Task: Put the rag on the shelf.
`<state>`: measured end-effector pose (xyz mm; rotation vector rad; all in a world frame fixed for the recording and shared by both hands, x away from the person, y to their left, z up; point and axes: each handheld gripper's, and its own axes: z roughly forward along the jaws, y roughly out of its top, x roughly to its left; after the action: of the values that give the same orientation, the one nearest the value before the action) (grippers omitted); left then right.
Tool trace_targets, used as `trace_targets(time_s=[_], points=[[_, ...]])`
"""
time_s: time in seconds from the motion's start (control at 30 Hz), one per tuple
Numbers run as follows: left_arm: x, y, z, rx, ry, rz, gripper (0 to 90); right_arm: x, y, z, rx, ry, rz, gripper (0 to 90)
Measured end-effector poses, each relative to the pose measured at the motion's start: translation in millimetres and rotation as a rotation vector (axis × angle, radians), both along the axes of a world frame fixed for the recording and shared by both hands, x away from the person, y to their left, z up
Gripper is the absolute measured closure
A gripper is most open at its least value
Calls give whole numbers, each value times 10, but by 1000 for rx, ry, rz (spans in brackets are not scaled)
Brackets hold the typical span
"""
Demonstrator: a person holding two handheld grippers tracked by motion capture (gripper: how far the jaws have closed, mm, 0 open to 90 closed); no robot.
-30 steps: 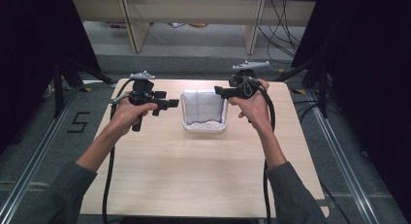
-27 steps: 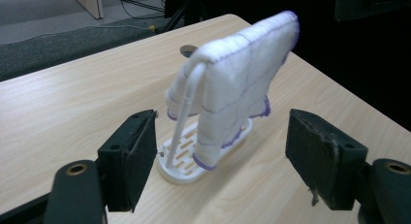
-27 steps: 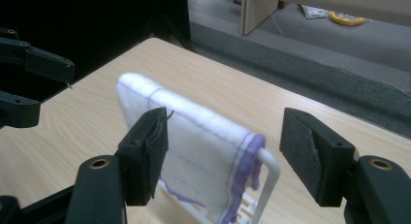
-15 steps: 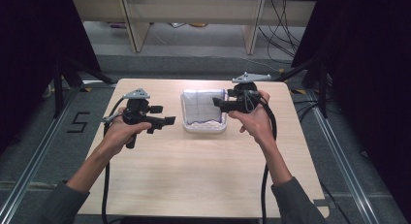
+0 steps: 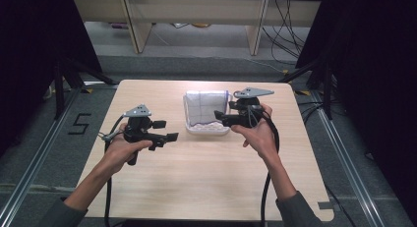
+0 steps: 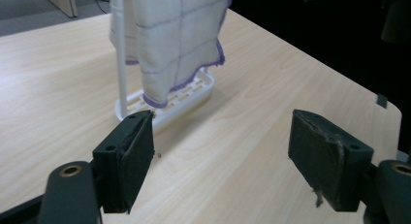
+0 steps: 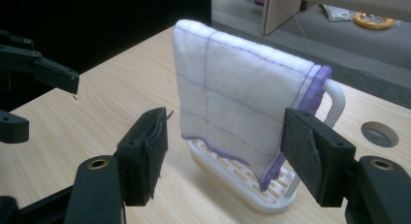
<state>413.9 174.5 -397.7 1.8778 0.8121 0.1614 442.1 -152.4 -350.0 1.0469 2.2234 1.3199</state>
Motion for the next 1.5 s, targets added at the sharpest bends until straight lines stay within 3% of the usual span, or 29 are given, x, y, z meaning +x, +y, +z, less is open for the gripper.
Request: trace_targets(time_s=[0.03, 0.07, 0.17, 0.23, 0.27, 0.3, 0.53, 0.63, 0.67, 0.73, 0.77, 0.8, 0.83, 0.87, 1.13, 1.23, 1.37, 1.4, 1.5], points=[[-20, -1, -11, 8, 3, 3, 240, -21, 9, -19, 16, 21, 2, 347], [-36, -5, -28, 7, 3, -3, 240, -25, -3, -27, -1, -7, 12, 347], [-94, -30, -73, 8, 11, -11, 238, -88, 13, -56, 22, 24, 7, 347], [-115, -37, -90, 15, 7, -21, 233, -108, 15, -71, 22, 23, 17, 346], [-131, -47, -98, 18, 7, -23, 233, -103, 9, -81, 12, -2, 28, 346], [-141, -52, -103, 14, 6, -23, 233, -128, 16, -84, 21, 22, 23, 346], [-209, -73, -144, 24, 2, -38, 230, -196, 2, -147, 20, 14, 27, 341], [-235, -71, -156, 22, -2, -45, 230, -252, -9, -178, 32, 35, 21, 336], [-249, -79, -166, 28, 0, -34, 230, -260, -22, -193, 27, 18, 23, 335], [-263, -101, -207, 31, 3, -43, 230, -293, -32, -211, 24, 31, 26, 326], [-274, -109, -220, 37, 0, -42, 230, -285, -38, -232, 23, 6, 27, 322], [-281, -118, -238, 26, -1, -46, 230, -308, -39, -234, 22, 21, 22, 322], [-293, -122, -240, 28, 5, -49, 230, -308, -39, -252, 19, 7, 25, 319], [-302, -129, -256, 23, -6, -50, 230, -323, -37, -257, 25, 33, 29, 311], [-416, -152, -316, 42, 4, -74, 226, -378, -16, -338, 13, 10, 64, 294], [-454, -164, -385, 35, 6, -81, 224, -427, 16, -391, 14, 45, 54, 294], [-506, -157, -449, 48, 5, -87, 221, -466, 46, -454, 7, 60, 64, 294], [-521, -151, -455, 53, 10, -84, 221, -469, 39, -474, -1, 46, 67, 294], [-550, -130, -498, 32, 10, -92, 219, -513, 49, -509, 6, 64, 71, 294]])
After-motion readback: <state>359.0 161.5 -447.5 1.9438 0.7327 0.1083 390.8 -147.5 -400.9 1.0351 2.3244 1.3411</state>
